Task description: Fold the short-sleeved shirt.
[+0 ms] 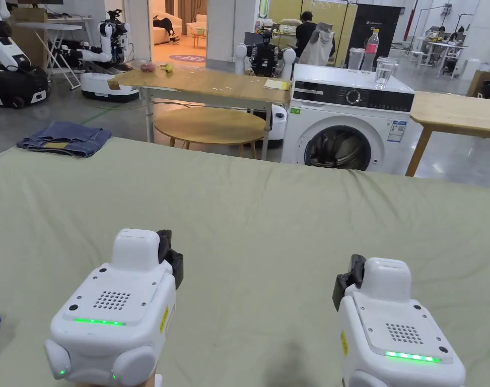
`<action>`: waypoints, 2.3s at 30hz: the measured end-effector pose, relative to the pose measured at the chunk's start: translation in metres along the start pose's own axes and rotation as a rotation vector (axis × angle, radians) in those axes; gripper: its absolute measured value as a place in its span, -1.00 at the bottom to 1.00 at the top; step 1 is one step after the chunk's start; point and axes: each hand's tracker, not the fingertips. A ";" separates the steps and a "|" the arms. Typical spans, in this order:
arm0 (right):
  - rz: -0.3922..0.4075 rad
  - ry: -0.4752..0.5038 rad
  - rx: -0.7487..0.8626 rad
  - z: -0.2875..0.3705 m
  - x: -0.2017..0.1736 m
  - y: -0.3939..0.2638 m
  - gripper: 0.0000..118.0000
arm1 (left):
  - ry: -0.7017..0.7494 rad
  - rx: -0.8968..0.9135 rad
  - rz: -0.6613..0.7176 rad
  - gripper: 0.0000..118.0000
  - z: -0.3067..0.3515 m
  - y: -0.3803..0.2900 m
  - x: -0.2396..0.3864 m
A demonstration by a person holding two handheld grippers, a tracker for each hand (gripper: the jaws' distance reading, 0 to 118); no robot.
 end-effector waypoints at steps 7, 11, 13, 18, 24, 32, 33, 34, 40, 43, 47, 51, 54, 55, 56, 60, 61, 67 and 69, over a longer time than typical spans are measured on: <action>0.026 -0.008 0.027 0.001 0.002 0.004 -1.00 | 0.062 0.078 -0.021 -1.00 0.008 0.003 0.002; 0.026 -0.018 0.016 0.001 0.004 0.002 -0.95 | 0.045 0.069 -0.008 -0.61 0.006 0.005 -0.001; 0.019 -0.026 0.008 0.001 0.004 0.001 -0.48 | 0.016 0.052 0.008 -0.32 0.005 0.006 -0.003; -0.018 -0.024 -0.035 -0.006 0.010 -0.002 0.46 | 0.017 0.037 0.004 0.28 0.004 0.004 -0.003; -0.037 -0.063 -0.053 -0.009 0.015 -0.004 0.46 | 0.047 0.037 -0.052 0.43 0.002 -0.003 0.001; 0.016 -0.085 -0.033 -0.010 0.018 -0.005 0.46 | -0.060 0.074 0.035 0.44 -0.005 -0.009 -0.011; 0.020 -0.088 -0.036 -0.011 0.018 -0.004 0.46 | -0.045 0.082 0.013 0.45 -0.005 -0.009 -0.009; 0.021 -0.090 -0.036 -0.012 0.018 -0.003 0.46 | -0.011 0.096 -0.018 0.45 -0.004 -0.009 -0.006; 0.033 -0.121 -0.031 -0.018 0.017 -0.003 0.47 | -0.006 0.030 -0.045 0.45 -0.009 -0.005 -0.003; -0.039 -0.068 -0.080 -0.024 0.023 -0.003 0.47 | -0.011 0.004 -0.058 0.45 -0.011 -0.005 -0.003; -0.062 -0.070 -0.111 -0.026 0.024 -0.002 0.47 | 0.008 0.000 -0.092 0.45 -0.010 -0.007 0.001; -0.060 -0.080 -0.118 -0.028 0.018 0.003 0.47 | 0.022 0.012 -0.091 0.45 -0.010 -0.007 0.002; -0.050 -0.084 -0.123 -0.029 0.015 0.006 0.47 | -0.005 0.011 -0.051 0.45 -0.010 -0.005 0.000; -0.051 -0.082 -0.126 -0.030 0.014 0.007 0.47 | -0.006 0.008 -0.047 0.45 -0.010 -0.003 -0.001; -0.062 -0.087 -0.139 -0.031 0.014 0.009 0.47 | -0.009 0.005 -0.042 0.45 -0.010 -0.003 -0.001; -0.100 -0.076 -0.164 -0.032 0.016 0.012 0.47 | -0.001 -0.021 -0.012 0.45 -0.013 -0.003 -0.004; -0.109 -0.077 -0.168 -0.033 0.017 0.012 0.47 | -0.002 -0.021 0.001 0.45 -0.013 -0.003 -0.005; -0.113 -0.148 -0.236 -0.040 0.016 0.015 0.47 | 0.000 -0.020 0.005 0.45 -0.014 0.000 -0.008; -0.111 -0.143 -0.255 -0.043 0.017 0.015 0.47 | 0.005 -0.022 -0.001 0.45 -0.014 0.001 -0.008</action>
